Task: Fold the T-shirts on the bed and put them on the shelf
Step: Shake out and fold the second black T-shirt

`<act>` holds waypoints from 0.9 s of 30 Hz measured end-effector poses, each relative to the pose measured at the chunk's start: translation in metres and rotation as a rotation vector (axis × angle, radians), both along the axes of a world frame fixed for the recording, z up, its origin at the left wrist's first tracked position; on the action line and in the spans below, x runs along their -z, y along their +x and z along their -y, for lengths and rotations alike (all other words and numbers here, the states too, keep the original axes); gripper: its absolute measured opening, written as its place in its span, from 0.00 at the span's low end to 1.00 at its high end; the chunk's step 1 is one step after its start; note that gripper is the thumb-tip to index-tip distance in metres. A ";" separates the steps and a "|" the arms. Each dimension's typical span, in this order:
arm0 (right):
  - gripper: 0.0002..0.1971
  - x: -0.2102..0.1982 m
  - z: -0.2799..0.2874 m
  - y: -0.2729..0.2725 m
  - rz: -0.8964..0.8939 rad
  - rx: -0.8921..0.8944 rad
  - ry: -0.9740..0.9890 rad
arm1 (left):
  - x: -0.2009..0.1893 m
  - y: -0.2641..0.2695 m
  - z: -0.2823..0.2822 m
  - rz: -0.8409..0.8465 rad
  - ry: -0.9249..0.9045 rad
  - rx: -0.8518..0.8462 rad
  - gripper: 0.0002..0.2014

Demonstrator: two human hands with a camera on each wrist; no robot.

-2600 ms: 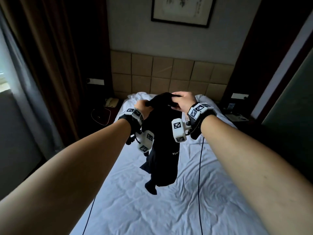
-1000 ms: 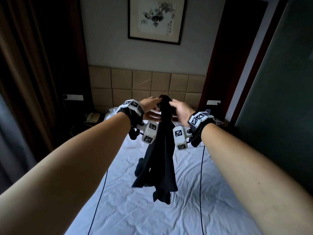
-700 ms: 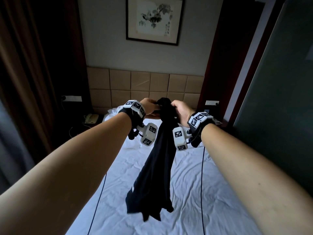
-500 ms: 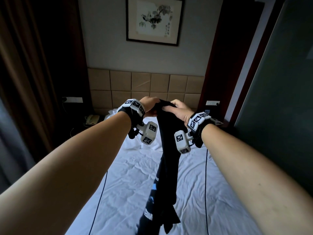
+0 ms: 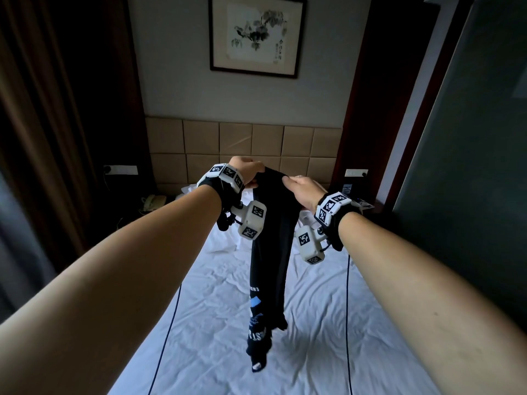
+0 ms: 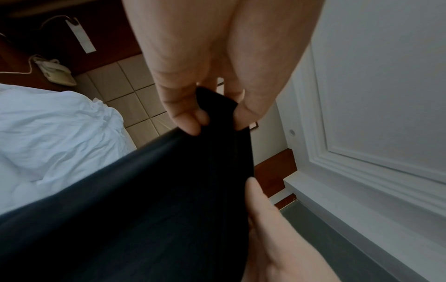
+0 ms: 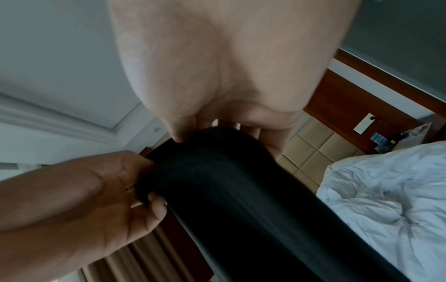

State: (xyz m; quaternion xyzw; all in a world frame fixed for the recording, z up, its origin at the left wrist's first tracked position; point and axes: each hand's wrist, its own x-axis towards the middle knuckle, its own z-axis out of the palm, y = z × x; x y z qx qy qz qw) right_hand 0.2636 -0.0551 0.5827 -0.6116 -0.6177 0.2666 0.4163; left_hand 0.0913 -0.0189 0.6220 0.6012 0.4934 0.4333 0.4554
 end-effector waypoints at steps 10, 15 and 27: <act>0.10 0.001 0.008 -0.006 0.804 0.145 -0.139 | -0.004 -0.017 0.000 -0.161 0.235 -0.204 0.06; 0.18 0.021 0.006 0.000 0.722 0.280 -0.233 | -0.003 -0.028 0.001 -0.061 0.222 -0.333 0.13; 0.18 0.089 0.026 0.016 0.530 0.199 -0.494 | 0.019 -0.053 -0.008 0.137 0.135 -0.548 0.15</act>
